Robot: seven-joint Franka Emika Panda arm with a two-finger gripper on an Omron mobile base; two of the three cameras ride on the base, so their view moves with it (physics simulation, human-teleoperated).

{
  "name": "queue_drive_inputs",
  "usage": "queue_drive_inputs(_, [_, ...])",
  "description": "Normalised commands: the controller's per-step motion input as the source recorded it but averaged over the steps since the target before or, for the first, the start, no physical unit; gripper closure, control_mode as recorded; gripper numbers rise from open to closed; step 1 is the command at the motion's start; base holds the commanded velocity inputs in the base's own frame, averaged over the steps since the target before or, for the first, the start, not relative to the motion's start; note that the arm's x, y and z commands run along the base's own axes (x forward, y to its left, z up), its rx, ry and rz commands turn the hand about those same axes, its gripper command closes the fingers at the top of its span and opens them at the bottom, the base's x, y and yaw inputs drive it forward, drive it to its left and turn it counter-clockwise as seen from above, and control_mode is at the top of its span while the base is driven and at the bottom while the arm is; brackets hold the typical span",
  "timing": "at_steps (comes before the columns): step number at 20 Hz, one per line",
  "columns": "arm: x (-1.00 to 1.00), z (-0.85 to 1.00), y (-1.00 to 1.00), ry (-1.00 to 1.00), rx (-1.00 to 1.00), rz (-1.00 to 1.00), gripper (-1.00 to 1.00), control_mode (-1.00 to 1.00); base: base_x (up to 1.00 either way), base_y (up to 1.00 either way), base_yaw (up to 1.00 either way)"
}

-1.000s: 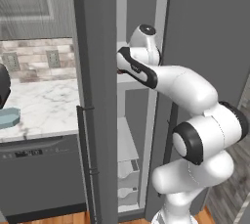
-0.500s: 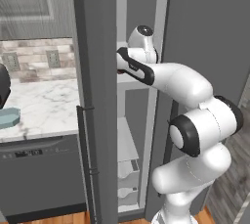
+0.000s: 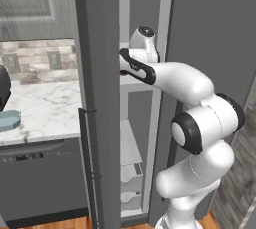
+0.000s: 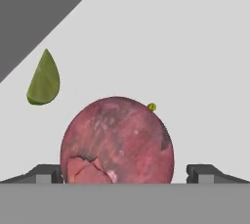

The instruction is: Take the onion and lemon wedge out of the freezer and place them in the tupperware container on the counter. Then put the tupperware containing the vegetables back in the freezer.

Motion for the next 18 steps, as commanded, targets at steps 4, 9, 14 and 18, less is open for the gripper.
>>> queue_drive_inputs(4, [0.05,-0.08,0.08,0.00,0.00,0.00,-1.00,-1.00,0.00,0.00,0.00])
queue_drive_inputs(9, [0.01,-0.10,0.08,0.00,0.00,0.00,1.00,-1.00,0.00,0.00,0.00])
queue_drive_inputs(14, [0.03,-0.12,0.02,0.00,0.00,0.00,1.00,-1.00,0.00,0.00,0.00])
queue_drive_inputs(18, [0.00,0.00,0.00,0.00,0.00,0.00,1.00,-1.00,0.00,0.00,0.00])
